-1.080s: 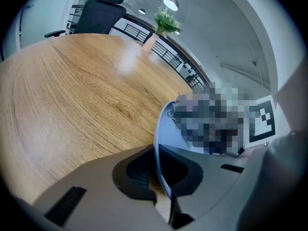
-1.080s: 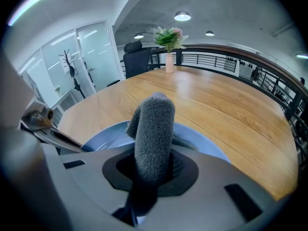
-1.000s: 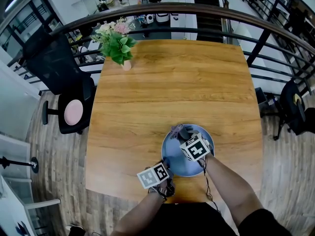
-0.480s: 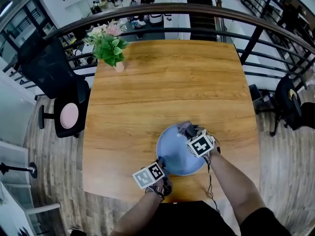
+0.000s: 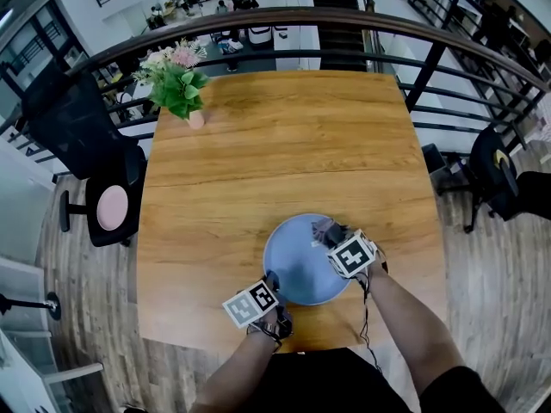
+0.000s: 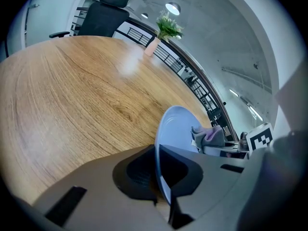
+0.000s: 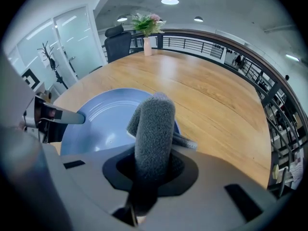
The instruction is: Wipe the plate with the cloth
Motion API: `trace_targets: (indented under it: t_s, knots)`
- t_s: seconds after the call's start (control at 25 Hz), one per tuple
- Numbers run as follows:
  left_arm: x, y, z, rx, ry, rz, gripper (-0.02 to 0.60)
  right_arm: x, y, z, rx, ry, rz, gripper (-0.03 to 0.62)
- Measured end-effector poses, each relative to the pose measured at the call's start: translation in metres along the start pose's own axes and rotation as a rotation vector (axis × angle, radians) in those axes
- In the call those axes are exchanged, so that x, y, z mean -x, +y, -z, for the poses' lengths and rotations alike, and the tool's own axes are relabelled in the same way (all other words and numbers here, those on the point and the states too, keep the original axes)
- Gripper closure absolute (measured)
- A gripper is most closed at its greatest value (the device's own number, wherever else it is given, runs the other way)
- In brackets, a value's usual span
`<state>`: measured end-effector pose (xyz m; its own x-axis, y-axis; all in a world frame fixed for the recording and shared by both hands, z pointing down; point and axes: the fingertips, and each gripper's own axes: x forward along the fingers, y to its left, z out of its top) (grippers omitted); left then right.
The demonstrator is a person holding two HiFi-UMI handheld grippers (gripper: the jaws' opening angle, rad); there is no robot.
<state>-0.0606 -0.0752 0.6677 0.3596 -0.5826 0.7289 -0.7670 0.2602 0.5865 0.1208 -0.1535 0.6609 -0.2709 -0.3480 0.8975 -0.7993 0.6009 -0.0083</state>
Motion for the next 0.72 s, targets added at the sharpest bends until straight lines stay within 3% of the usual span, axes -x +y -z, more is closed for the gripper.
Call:
trace_targets:
  t_s: [0.72]
  knots:
    - [0.001, -0.003, 0.001, 0.003, -0.023, -0.021, 0.552, 0.038, 0.029, 0.055, -0.111, -0.022, -0.087, 0.522]
